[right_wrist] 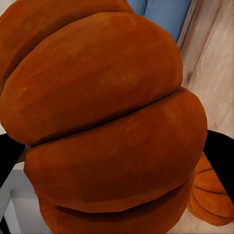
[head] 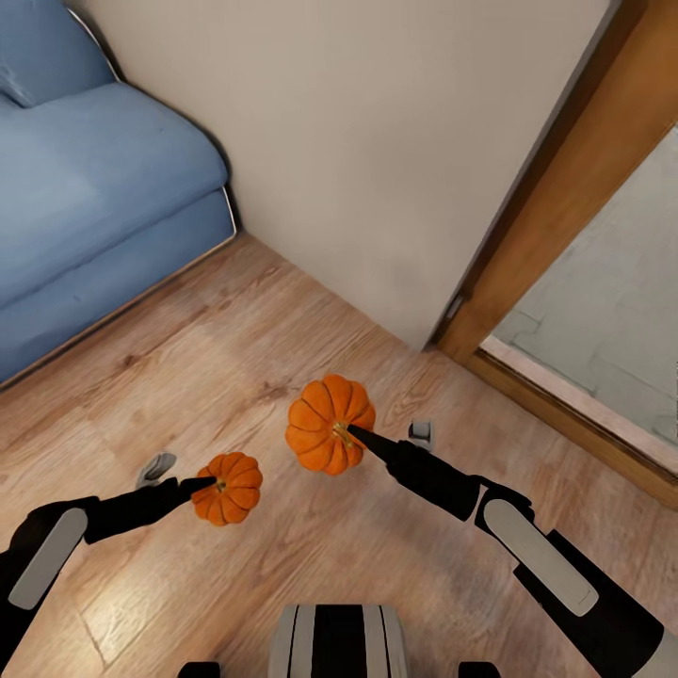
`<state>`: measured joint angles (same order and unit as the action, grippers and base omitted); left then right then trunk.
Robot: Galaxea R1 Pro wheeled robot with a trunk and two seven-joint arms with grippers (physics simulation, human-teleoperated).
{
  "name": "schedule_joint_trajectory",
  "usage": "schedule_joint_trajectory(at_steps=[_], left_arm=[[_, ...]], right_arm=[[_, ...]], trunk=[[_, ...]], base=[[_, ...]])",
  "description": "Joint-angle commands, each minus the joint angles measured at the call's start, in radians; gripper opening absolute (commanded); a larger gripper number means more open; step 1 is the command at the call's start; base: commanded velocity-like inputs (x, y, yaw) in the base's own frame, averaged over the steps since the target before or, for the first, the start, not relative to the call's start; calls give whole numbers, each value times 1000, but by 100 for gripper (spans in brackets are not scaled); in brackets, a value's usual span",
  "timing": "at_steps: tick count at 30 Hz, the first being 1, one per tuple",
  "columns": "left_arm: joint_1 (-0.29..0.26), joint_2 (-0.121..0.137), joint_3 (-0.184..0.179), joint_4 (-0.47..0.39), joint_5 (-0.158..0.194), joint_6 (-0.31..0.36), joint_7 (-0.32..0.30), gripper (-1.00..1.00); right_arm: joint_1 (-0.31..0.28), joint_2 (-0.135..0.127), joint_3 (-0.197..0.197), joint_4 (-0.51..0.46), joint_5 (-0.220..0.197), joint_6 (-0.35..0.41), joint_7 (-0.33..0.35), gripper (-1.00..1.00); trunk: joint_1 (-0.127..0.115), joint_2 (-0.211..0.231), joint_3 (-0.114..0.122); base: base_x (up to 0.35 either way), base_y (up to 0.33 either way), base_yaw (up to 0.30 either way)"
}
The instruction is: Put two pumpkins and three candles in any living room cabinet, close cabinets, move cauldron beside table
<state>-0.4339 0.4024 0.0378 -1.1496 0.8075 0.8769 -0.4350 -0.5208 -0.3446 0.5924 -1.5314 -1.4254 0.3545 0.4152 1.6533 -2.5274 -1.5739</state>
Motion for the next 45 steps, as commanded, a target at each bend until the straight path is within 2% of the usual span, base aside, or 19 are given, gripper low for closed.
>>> schedule_joint_trajectory(at_steps=[1,10,12,14,19,26,45], left_arm=[[0,1,2,-4,0,9,-5,-100],[0,12,3,-8,5,20,-4,-100],[0,12,24,-7,5,31,-3,-100],[0,7,68,-5,4,49,0,-100],[0,4,96,-5,0,72,1,-100],[0,3,100,-6,-2,74,2,-100],[0,8,102,-6,4,74,1,-100]], right_arm=[[-1,-1,1,0,-9,1,1,-100],[-1,-2,1,2,-9,-8,-1,-100],[-1,-1,1,2,-9,-9,-2,-100],[-1,-3,1,2,-9,-16,-2,-100],[-1,-3,2,2,-9,-21,-3,-100],[-1,-4,2,2,-9,-37,-2,-100],[-1,-4,3,2,-8,-43,3,-100]], trunk=[[-1,0,3],[-5,2,38],[-5,3,46],[-6,3,54],[-9,4,73],[-12,6,104],[-20,10,208]], base=[[0,0,0],[-111,0,0],[-105,0,0],[-40,0,0],[-8,0,0],[0,0,0],[0,0,0]])
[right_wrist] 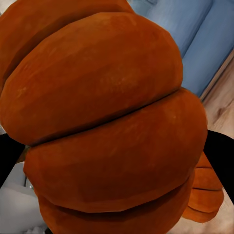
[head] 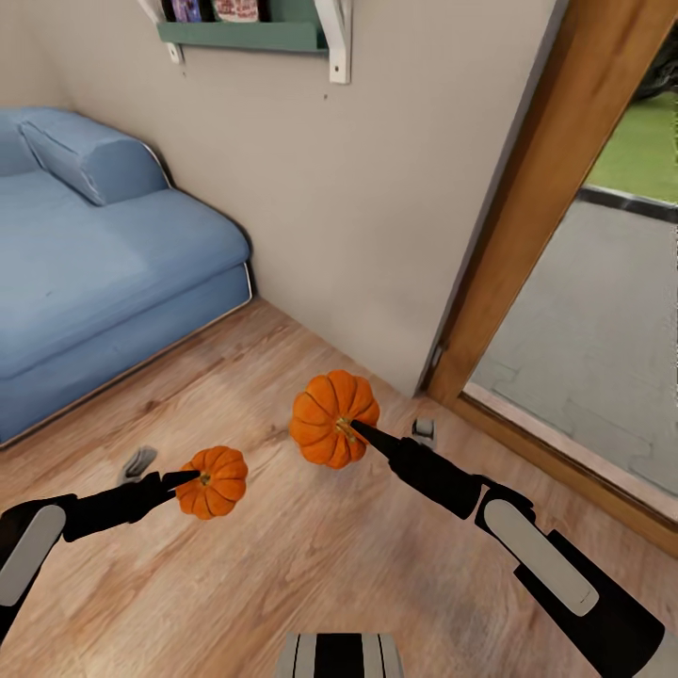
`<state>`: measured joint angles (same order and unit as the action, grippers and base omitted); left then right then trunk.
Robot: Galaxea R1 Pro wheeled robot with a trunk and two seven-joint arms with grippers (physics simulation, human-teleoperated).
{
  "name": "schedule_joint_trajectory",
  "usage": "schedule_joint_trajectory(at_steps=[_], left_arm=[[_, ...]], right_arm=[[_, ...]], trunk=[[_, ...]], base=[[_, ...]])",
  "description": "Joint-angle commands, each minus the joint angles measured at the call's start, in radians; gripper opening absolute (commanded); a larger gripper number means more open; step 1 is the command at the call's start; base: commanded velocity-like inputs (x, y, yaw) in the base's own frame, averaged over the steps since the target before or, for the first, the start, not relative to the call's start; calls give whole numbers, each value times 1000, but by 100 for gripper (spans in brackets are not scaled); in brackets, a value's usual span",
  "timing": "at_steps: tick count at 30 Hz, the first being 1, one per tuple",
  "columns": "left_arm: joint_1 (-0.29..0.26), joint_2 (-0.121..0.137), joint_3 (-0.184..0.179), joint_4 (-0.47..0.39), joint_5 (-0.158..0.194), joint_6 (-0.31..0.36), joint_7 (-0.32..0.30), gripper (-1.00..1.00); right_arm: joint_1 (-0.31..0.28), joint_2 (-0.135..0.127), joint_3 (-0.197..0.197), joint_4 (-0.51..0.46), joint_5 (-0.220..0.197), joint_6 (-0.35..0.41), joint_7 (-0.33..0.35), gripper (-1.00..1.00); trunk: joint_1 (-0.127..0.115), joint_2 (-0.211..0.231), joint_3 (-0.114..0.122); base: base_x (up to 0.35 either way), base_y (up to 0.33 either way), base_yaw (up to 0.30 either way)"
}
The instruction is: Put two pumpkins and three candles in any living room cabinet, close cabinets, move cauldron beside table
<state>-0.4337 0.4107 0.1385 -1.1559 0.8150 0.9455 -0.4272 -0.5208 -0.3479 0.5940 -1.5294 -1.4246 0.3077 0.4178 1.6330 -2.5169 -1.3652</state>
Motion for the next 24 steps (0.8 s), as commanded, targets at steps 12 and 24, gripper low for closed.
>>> schedule_joint_trajectory(at_steps=[12,24], left_arm=[[0,2,4,8,-4,6,-7,-100],[0,2,4,9,-4,6,-7,-100]], right_arm=[[0,3,1,1,-8,5,-2,-100],[-1,3,1,0,-8,7,-5,-100]], trunk=[[-5,3,66],[-11,5,127]], base=[[0,0,0],[-2,0,0]])
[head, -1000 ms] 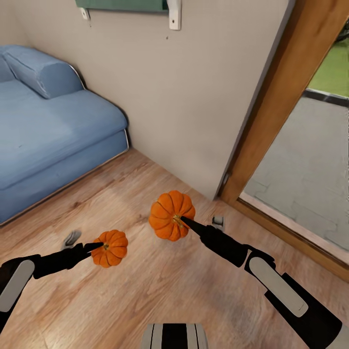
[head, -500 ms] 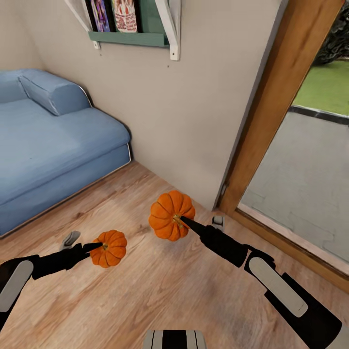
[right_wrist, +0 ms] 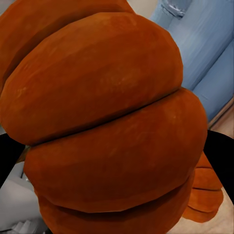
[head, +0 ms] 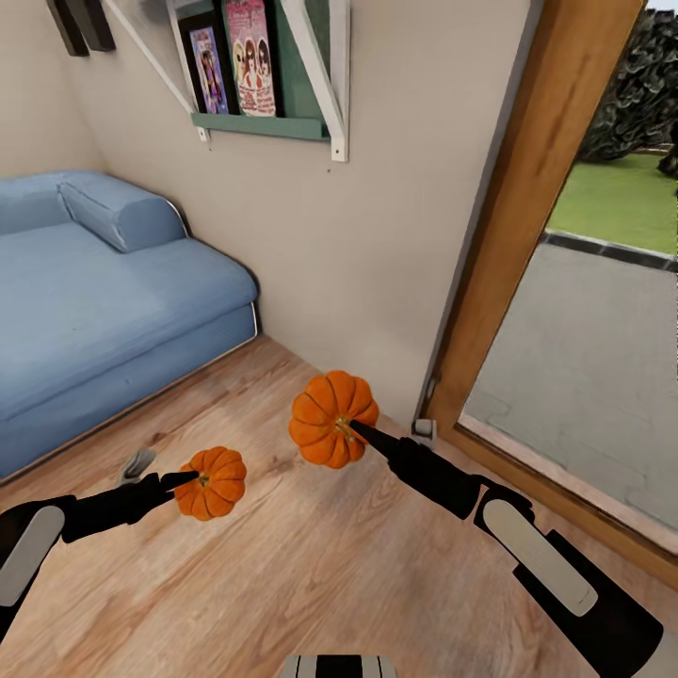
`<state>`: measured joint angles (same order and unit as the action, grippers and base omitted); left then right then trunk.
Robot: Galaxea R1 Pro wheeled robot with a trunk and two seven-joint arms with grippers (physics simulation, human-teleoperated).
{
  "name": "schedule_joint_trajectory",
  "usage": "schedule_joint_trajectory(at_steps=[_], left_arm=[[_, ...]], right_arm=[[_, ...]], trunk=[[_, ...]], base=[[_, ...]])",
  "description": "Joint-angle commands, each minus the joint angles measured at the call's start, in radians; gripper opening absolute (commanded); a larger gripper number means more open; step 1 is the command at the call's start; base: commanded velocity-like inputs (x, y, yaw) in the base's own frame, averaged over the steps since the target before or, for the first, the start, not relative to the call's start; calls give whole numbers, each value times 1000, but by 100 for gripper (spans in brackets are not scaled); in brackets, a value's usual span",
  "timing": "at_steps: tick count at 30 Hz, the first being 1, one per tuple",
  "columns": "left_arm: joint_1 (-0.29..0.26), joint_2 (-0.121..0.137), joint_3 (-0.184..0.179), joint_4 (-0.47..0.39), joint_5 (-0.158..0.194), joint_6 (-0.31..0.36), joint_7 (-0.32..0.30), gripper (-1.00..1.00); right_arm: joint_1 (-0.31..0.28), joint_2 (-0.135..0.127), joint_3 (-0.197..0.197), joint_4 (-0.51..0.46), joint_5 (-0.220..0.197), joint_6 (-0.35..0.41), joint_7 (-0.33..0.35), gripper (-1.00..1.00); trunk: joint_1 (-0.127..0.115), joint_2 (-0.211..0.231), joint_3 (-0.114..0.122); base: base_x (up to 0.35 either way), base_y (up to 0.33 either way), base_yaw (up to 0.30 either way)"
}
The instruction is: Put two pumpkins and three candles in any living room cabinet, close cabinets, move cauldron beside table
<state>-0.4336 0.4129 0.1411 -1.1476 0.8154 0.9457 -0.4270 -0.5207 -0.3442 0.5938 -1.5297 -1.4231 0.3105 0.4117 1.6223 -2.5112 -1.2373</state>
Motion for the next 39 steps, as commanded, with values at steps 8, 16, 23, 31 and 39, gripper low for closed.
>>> schedule_joint_trajectory(at_steps=[8,16,23,31,39], left_arm=[[1,0,2,-1,-3,5,-7,-100],[4,0,30,-2,-5,4,-7,-100],[4,0,35,-3,-5,4,-7,-100],[4,0,35,-3,-6,4,-6,-100],[4,-1,35,-3,-7,4,-6,-100]], right_arm=[[-1,-1,1,0,-9,4,-3,-100],[0,0,0,0,-7,4,-18,-100],[-1,1,0,0,-7,4,-18,-100],[0,2,1,0,-7,5,-18,-100],[-1,3,0,-1,-6,4,-17,-100]], trunk=[[-2,1,15],[-2,1,16],[-2,1,18],[-2,1,21],[-2,1,21]], base=[[-207,0,0],[-261,-87,87],[-237,-227,270],[-220,-197,281],[-32,-33,282]])
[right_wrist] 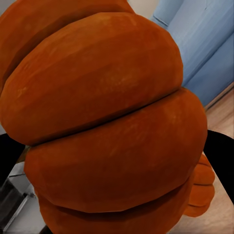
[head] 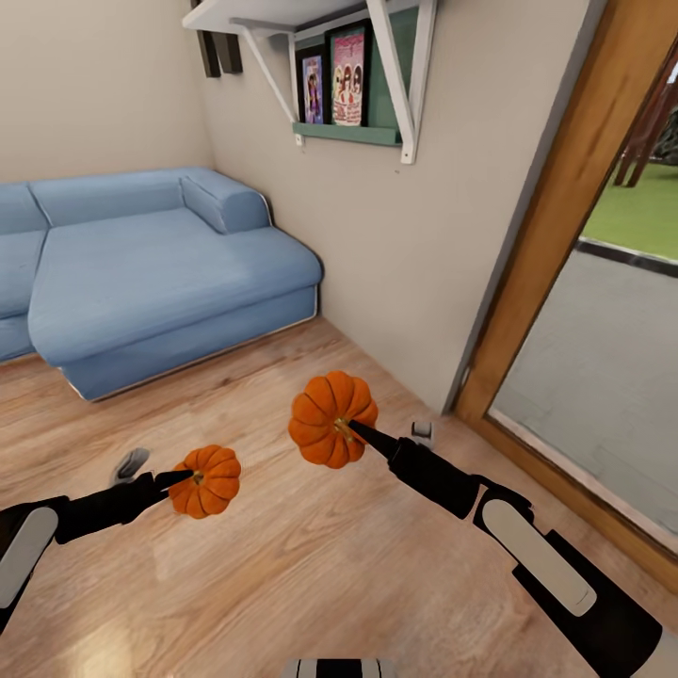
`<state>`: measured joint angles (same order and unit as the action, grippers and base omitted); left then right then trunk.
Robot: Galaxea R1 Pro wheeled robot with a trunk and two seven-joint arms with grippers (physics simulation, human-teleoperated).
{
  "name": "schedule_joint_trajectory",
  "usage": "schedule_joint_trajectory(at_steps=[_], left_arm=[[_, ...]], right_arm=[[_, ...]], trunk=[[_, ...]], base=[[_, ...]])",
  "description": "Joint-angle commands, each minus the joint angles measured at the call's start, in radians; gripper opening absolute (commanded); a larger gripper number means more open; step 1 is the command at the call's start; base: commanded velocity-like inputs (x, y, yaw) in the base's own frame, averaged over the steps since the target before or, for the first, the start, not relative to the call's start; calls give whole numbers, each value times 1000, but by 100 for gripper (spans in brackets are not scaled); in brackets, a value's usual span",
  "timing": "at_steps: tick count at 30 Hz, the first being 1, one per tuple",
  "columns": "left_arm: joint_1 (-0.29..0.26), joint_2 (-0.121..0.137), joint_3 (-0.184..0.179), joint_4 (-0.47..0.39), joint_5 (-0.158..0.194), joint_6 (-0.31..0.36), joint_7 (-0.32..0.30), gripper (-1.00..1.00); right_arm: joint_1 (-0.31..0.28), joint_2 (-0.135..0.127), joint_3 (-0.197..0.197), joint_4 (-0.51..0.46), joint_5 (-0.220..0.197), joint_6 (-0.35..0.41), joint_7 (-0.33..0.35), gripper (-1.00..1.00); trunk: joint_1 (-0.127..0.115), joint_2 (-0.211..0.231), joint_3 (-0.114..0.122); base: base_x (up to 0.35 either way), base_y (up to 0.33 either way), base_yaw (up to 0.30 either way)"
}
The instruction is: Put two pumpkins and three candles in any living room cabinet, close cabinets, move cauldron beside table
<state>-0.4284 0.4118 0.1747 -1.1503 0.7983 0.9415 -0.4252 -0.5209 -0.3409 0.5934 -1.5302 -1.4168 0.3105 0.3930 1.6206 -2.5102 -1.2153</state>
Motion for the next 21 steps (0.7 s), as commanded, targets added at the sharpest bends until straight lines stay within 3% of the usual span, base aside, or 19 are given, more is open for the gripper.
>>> schedule_joint_trajectory(at_steps=[1,21], left_arm=[[-1,0,2,0,10,8,-7,-100],[-1,-2,0,0,0,6,-5,-100]], right_arm=[[-1,-1,1,0,-12,4,1,-100],[0,-1,0,-1,-13,5,4,-100]], trunk=[[0,0,-1],[0,0,-1]], base=[[-1,-48,282],[0,-215,282]])
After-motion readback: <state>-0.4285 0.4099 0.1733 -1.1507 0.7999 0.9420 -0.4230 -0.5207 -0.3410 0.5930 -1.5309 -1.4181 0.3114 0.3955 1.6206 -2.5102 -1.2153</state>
